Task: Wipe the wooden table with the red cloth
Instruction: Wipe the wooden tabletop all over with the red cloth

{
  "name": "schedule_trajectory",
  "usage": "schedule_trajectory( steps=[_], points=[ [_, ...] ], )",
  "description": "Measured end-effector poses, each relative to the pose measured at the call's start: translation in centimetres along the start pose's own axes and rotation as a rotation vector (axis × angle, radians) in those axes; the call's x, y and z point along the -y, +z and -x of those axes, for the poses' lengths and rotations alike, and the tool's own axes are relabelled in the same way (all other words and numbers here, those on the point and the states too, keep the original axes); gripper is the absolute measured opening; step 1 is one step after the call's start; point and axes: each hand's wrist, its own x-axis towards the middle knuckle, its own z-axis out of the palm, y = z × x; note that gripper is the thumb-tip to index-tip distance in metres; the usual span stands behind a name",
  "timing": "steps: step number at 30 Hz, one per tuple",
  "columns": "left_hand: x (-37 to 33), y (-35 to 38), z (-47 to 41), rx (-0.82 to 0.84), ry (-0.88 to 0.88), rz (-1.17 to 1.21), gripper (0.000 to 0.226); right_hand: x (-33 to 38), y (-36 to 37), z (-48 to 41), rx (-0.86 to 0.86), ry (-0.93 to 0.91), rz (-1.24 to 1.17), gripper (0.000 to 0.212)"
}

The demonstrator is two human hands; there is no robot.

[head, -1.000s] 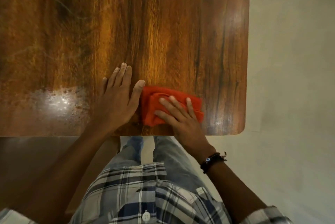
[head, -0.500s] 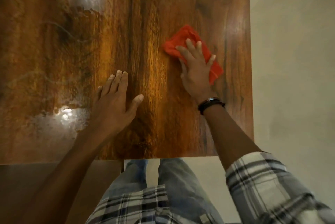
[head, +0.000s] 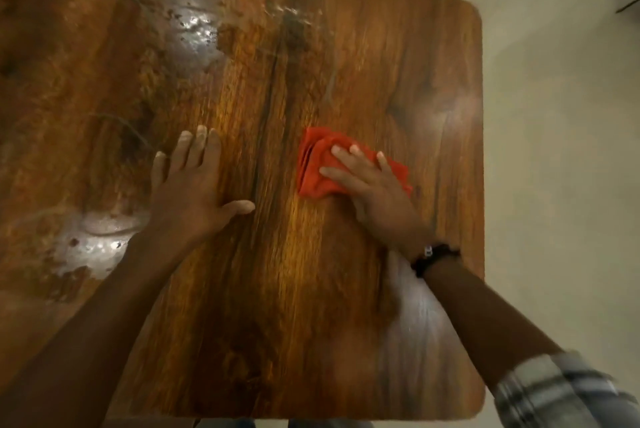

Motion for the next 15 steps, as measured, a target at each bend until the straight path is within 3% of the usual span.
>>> schedule_trajectory(
  steps=[5, 9, 11, 15],
  points=[
    [0.7, 0.8, -0.5, 0.000, -0.030, 0.030, 0.114, -5.8, -3.5, -13.7, -0.135, 0.245, -0.132, 0.044],
    [0.8, 1.0, -0.3, -0.014, -0.020, 0.029, 0.113, -5.8, -3.7, -19.6, -0.216, 0.390, -0.185, 0.039],
    [0.8, 1.1, -0.4, -0.010, -0.029, 0.033, 0.114, -3.7, -3.0, -18.7, -0.215, 0.331, -0.191, 0.039],
    [0.6, 1.3, -0.2, -0.044, -0.054, 0.056, 0.123, 2.0, 0.3, -11.2, -0.096, -0.005, -0.101, 0.047]
  ],
)
